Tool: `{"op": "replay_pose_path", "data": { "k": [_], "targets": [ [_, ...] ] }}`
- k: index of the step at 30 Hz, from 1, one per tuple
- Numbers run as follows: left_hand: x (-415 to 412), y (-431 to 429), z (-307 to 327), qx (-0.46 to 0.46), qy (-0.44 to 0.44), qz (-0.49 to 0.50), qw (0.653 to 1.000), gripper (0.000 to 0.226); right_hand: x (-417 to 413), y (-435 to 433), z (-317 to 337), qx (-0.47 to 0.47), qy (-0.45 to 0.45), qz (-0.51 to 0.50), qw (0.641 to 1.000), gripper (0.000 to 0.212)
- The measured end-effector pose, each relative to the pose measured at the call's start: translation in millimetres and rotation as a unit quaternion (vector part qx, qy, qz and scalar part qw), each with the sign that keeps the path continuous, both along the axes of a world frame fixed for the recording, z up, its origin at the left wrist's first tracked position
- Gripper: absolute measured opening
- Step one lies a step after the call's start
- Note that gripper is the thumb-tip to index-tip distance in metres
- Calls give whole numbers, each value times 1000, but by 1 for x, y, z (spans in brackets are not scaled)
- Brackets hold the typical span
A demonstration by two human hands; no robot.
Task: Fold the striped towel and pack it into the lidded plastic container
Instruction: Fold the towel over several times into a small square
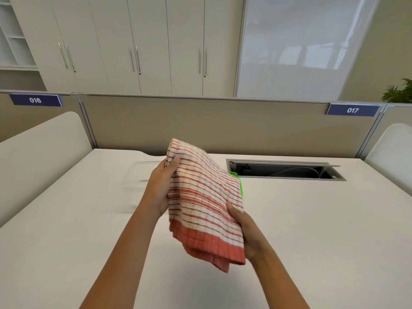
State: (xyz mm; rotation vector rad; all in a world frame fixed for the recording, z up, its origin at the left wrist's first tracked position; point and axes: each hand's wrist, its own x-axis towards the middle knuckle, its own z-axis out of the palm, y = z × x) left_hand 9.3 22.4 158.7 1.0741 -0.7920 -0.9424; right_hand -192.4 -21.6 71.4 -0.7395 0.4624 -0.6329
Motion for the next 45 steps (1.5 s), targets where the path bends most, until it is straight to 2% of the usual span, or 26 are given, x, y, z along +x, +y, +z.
{"op": "replay_pose_path", "data": {
  "k": [3, 5, 7, 10, 13, 17, 23, 28, 31, 32, 34, 35, 40, 43, 45],
  "targets": [
    [18, -1, -14, 68, -99, 15, 993, 27, -10, -17, 7, -40, 77, -75, 993, 45],
    [25, -2, -24, 126, -166, 10, 978, 33, -16, -24, 11, -78, 114, -98, 986, 45],
    [29, -3, -33, 185, -189, -8, 964, 40, -21, -28, 13, -99, 145, -110, 978, 41],
    [31, -1, -42, 228, -129, -83, 962, 39, -28, -33, 14, -108, 177, -123, 971, 26],
    [33, 4, -49, 202, -57, -185, 960, 40, -36, -39, 16, -110, 200, -139, 964, 25],
    [32, 7, -53, 204, -53, -257, 943, 50, -43, -42, 18, -122, 207, -141, 960, 20],
    [28, 0, -52, 219, -88, -180, 955, 30, -48, -45, 21, -119, 226, -120, 959, 17],
    [29, 1, -42, 70, -87, -124, 986, 30, -59, -43, 41, -236, 198, -185, 933, 24],
    [28, 1, -35, 17, -91, -120, 988, 27, -64, -38, 54, -262, 127, -186, 939, 13],
    [28, 1, -35, 18, -100, -123, 987, 31, -64, -40, 53, -259, 117, -182, 941, 21],
    [27, -2, -40, 44, -114, -125, 985, 39, -65, -44, 45, -251, 144, -175, 941, 48],
    [26, -4, -45, 58, -120, -124, 983, 41, -64, -45, 39, -246, 164, -176, 939, 51],
    [20, -6, -87, 164, -103, -110, 975, 30, -57, -52, -4, -169, 245, -193, 935, 32],
    [16, -8, -114, 256, -128, -75, 955, 22, -50, -53, -26, -152, 328, -214, 908, 26],
    [13, -11, -130, 290, -109, -12, 951, 19, -46, -54, -40, -144, 384, -236, 881, 20]
  ]
}}
